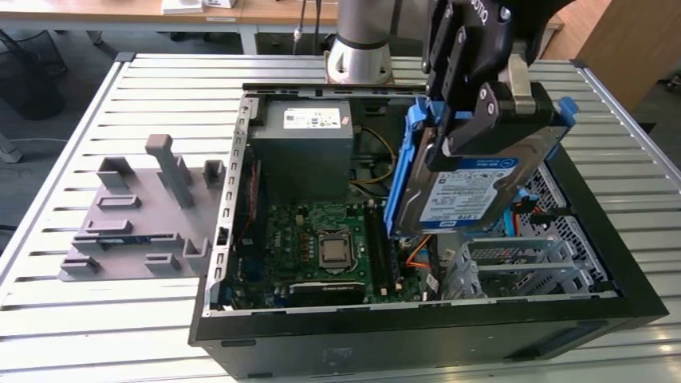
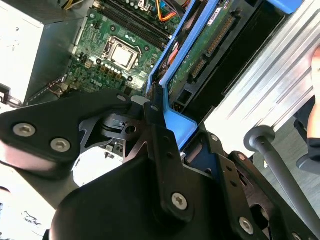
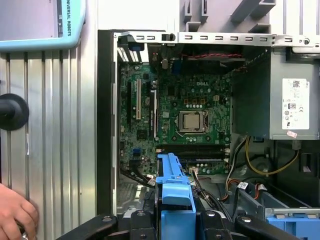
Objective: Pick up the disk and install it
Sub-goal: 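Insert the disk into the insertion slot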
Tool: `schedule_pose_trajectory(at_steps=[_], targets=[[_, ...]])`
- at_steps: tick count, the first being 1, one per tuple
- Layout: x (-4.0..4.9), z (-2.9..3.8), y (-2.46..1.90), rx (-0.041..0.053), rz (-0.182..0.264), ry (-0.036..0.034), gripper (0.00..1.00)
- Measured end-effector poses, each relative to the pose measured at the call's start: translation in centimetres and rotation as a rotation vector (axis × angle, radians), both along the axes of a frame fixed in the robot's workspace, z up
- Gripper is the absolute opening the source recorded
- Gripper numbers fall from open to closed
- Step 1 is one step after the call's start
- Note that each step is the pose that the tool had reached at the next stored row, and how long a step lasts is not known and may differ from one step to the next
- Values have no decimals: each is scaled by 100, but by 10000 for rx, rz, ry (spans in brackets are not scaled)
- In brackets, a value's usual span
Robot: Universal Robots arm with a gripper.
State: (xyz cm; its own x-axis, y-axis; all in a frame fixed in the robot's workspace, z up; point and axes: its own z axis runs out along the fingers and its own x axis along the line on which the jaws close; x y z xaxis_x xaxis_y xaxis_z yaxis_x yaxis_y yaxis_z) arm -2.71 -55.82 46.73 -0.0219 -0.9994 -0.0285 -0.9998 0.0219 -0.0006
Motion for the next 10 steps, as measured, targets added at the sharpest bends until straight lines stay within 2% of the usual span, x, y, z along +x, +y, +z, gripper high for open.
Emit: schedule_pose_trajectory(at_steps=[10], targets=[[173,-48,-63,0,-1,0,36]])
